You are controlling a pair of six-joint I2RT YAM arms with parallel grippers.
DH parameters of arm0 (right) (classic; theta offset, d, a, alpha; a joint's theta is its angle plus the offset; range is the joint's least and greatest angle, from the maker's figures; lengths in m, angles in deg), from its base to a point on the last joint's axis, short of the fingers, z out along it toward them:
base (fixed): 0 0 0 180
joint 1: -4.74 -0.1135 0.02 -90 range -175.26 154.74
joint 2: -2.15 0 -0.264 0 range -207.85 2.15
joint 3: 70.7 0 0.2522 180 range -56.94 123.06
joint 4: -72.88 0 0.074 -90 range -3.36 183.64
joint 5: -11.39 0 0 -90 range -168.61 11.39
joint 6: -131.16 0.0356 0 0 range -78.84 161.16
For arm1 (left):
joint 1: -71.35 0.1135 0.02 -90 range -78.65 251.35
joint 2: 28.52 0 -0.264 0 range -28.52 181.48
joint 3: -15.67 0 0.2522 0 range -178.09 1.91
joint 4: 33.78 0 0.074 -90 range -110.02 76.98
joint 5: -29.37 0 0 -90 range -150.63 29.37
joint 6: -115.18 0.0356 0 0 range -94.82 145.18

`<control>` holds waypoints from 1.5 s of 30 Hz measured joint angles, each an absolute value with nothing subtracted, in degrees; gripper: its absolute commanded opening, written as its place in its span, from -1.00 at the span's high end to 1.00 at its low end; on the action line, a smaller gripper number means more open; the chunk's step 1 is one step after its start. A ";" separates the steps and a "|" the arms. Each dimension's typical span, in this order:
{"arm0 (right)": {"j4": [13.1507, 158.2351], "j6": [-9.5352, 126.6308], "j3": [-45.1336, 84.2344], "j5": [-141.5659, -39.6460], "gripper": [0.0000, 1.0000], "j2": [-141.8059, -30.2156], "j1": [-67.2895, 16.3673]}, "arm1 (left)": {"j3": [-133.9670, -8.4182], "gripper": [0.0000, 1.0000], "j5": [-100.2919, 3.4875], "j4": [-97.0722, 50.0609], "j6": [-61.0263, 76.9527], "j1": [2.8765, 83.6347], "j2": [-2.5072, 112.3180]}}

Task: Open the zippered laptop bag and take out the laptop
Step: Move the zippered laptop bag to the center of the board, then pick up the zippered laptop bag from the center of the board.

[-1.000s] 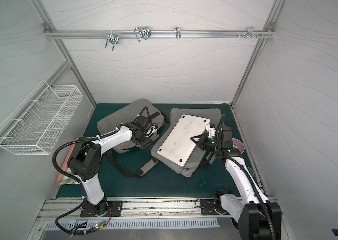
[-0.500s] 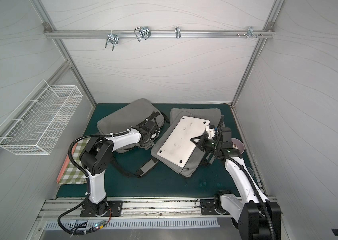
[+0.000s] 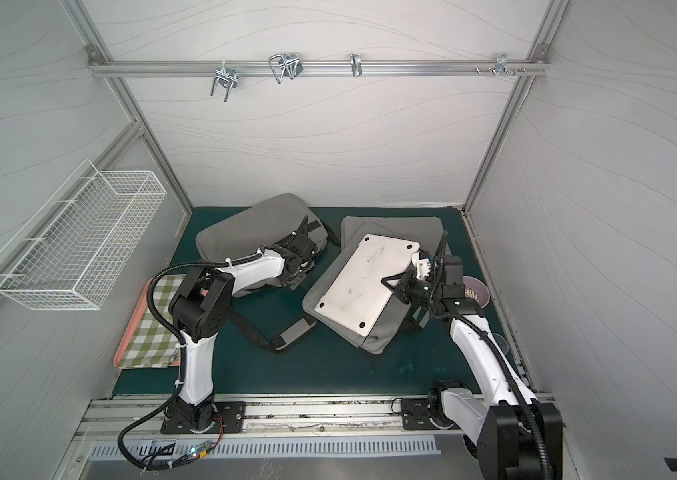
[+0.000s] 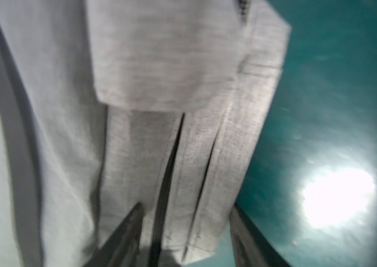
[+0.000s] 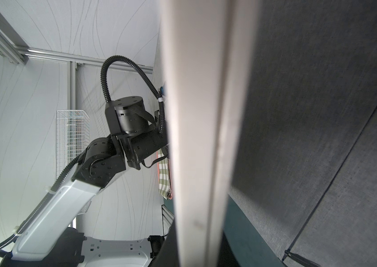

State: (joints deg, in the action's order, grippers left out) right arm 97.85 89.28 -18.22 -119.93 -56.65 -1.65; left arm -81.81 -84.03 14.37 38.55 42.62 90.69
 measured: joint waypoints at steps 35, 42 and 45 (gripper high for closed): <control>96.03 89.54 -20.54 -119.62 1.00 -57.00 -1.65 | -80.83 -0.98 -94.15 13.47 49.15 41.27 85.93; 95.40 89.74 -20.54 -119.64 1.00 -57.37 -1.65 | -80.83 -0.98 -92.31 12.97 51.73 42.49 85.80; 95.22 89.76 -20.54 -119.64 1.00 -57.37 -1.65 | -81.02 -0.98 -89.97 13.10 52.36 42.91 86.43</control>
